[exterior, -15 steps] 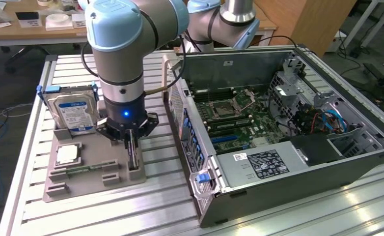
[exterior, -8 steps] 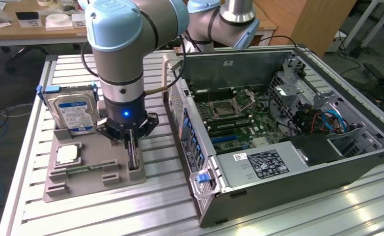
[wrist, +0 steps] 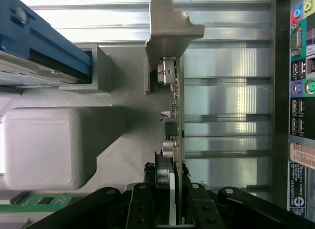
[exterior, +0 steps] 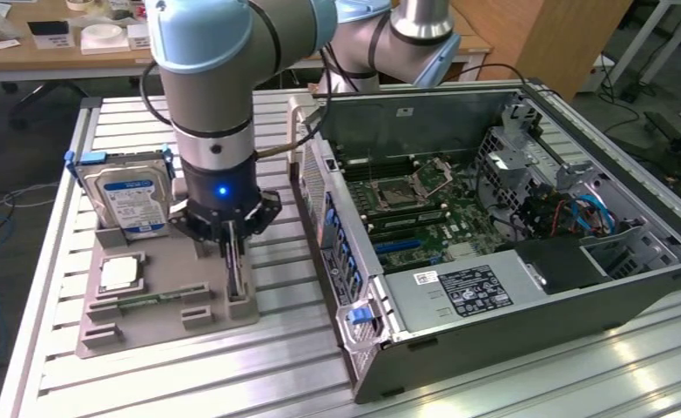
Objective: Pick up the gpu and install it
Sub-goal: 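Pick up the gpu and move the gpu toward the slot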
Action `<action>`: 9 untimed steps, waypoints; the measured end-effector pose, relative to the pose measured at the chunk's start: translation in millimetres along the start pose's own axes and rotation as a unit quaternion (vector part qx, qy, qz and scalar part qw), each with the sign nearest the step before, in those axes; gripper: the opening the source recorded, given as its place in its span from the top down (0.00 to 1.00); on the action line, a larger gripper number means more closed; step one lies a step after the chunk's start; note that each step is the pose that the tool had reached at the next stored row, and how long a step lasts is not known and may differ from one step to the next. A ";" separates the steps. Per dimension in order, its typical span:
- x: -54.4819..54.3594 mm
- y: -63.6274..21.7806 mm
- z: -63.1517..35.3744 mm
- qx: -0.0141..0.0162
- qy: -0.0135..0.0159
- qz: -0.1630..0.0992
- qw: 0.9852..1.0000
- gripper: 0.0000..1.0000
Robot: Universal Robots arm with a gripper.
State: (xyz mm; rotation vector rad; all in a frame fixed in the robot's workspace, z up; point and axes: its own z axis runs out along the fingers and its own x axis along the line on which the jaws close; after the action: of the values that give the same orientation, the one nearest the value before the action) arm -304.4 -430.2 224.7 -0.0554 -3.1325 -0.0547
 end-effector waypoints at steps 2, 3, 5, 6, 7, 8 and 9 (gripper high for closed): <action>0.1 0.3 -7.2 0.000 0.000 0.000 1.000 0.72; 0.1 0.4 -10.8 0.000 0.000 0.000 1.000 0.72; 0.2 0.6 -18.0 0.000 0.000 0.000 1.000 0.72; 0.2 0.7 -21.6 0.000 0.000 0.000 1.000 0.72; 0.2 0.9 -25.1 0.000 0.000 0.000 1.000 0.72; 0.3 1.0 -28.8 0.000 0.000 0.000 1.000 0.72; 0.3 1.1 -32.6 0.000 0.000 0.000 1.000 0.72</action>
State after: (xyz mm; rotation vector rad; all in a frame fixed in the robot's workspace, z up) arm -304.4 -430.2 257.3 -0.0554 -3.1325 -0.0547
